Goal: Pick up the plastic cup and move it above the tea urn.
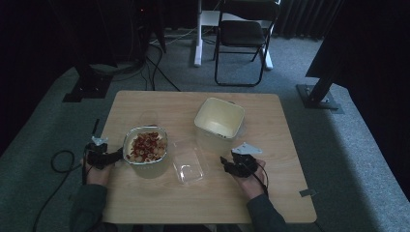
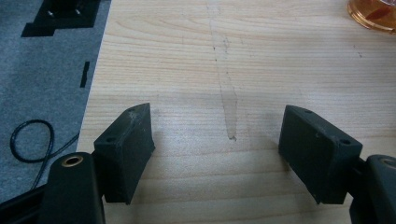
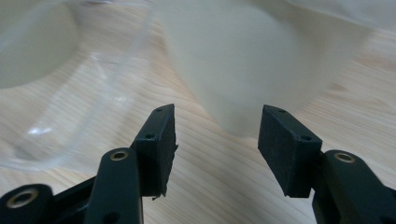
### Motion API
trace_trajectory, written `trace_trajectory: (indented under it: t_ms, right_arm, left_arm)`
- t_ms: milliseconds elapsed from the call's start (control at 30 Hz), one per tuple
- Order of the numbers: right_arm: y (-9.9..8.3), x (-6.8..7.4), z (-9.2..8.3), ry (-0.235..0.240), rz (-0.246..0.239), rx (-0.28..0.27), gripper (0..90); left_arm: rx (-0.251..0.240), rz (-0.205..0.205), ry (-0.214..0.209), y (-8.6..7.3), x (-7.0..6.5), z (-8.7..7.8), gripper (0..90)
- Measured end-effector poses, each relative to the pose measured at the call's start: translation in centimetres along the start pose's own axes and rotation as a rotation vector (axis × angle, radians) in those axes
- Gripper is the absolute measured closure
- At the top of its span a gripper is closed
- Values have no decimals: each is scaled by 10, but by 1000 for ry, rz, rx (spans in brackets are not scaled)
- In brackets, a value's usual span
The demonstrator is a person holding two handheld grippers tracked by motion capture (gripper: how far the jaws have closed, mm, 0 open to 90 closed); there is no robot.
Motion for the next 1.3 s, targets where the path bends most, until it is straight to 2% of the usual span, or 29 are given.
trace_trajectory:
  t_ms: [33, 100, 333, 433, 500, 733, 767, 833, 1000, 1100, 1200, 1300]
  right_arm:
    - [3, 9, 4, 13, -12, 1, 458]
    - [5, 14, 6, 21, -16, 2, 457]
    - [16, 45, 21, 80, -51, 10, 452]
    - [17, 54, 30, 88, -74, 32, 454]
    - [16, 55, 37, 68, -73, 48, 449]
    - [11, 57, 54, 87, -54, 110, 570]
    - [11, 57, 55, 83, -50, 114, 612]
    - [10, 57, 57, 108, -43, 129, 747]
    - [17, 52, 44, 89, -29, 69, 852]
    - [24, 48, 28, 107, -23, 16, 870]
    - [29, 48, 15, 92, -54, -19, 871]
    - [33, 51, 3, 98, -69, -44, 871]
  left_arm:
    - [0, -1, 0, 0, 0, 0, 265]
    - [0, 0, 0, 0, 0, 0, 265]
    - [0, 0, 0, 0, 0, 0, 265]
    - [0, 0, 0, 0, 0, 0, 265]
    - [0, 0, 0, 0, 0, 0, 265]
    - [0, 0, -1, 0, 0, 0, 264]
    - [0, 0, -1, 0, 0, 0, 264]
    - [0, 0, -1, 0, 0, 0, 264]
    - [0, 0, -1, 0, 0, 0, 264]
    - [0, 0, -1, 0, 0, 0, 264]
    - [0, 0, -1, 0, 0, 0, 264]
    - [0, 1, -1, 0, 0, 0, 264]
Point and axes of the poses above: each handheld gripper's, and its own axes: z roughly forward along the jaws, y roughly out of its top, x roughly to its left, the point moved 7 cm from there along z, roughly forward along the jaws, and after that the axes turned 9 degrees about z, right-handed, at the moved point
